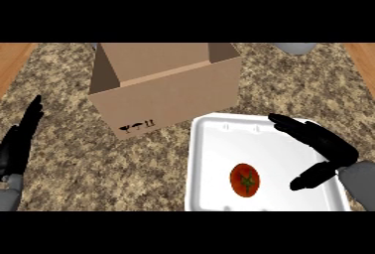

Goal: Pick the tomato from the tray and place it in the cardboard box

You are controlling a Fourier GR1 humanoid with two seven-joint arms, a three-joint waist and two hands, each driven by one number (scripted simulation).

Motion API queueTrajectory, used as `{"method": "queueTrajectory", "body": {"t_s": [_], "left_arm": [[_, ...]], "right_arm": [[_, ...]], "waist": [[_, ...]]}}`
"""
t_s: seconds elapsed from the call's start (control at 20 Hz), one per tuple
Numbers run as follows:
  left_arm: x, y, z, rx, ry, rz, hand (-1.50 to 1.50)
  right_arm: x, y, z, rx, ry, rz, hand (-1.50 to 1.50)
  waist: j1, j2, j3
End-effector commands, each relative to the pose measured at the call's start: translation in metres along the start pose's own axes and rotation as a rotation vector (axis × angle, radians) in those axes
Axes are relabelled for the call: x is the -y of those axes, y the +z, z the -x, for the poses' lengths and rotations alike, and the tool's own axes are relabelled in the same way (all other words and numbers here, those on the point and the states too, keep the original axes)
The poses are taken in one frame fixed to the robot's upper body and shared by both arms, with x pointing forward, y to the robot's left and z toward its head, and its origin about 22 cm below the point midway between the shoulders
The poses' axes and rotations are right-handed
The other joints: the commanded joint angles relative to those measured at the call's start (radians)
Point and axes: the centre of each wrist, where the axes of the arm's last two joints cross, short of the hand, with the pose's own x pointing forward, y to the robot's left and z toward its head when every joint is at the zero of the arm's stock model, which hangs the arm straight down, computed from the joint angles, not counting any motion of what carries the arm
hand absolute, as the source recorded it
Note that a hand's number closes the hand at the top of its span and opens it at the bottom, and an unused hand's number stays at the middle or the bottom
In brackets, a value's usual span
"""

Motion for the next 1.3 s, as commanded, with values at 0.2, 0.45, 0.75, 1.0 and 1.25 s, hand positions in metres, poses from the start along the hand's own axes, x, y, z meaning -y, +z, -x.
{"method": "queueTrajectory", "body": {"t_s": [0.2,0.45,0.75,1.0,1.25], "left_arm": [[0.0,-0.01,-0.003,-0.027,-0.005,-0.019,0.0],[0.016,0.009,0.016,-0.023,-0.01,-0.008,0.0],[0.01,0.001,0.023,-0.031,-0.026,-0.006,0.0],[0.002,0.01,0.008,-0.033,-0.005,-0.003,0.0],[0.017,0.0,0.008,-0.029,0.005,-0.017,0.0]], "right_arm": [[0.039,-0.028,-0.016,0.006,0.297,-0.325,-1.5],[0.007,-0.054,-0.02,-0.097,0.435,-0.488,-1.5],[-0.006,-0.081,-0.029,-0.153,0.414,-0.583,-1.5],[-0.019,-0.087,-0.023,-0.201,0.485,-0.582,-1.5],[-0.049,-0.089,-0.045,-0.177,0.492,-0.597,-1.5]], "waist": [[-0.022,-0.01,-0.004],[-0.019,-0.013,-0.004],[-0.023,-0.009,-0.003],[-0.017,-0.01,-0.003],[-0.026,-0.01,-0.003]]}}
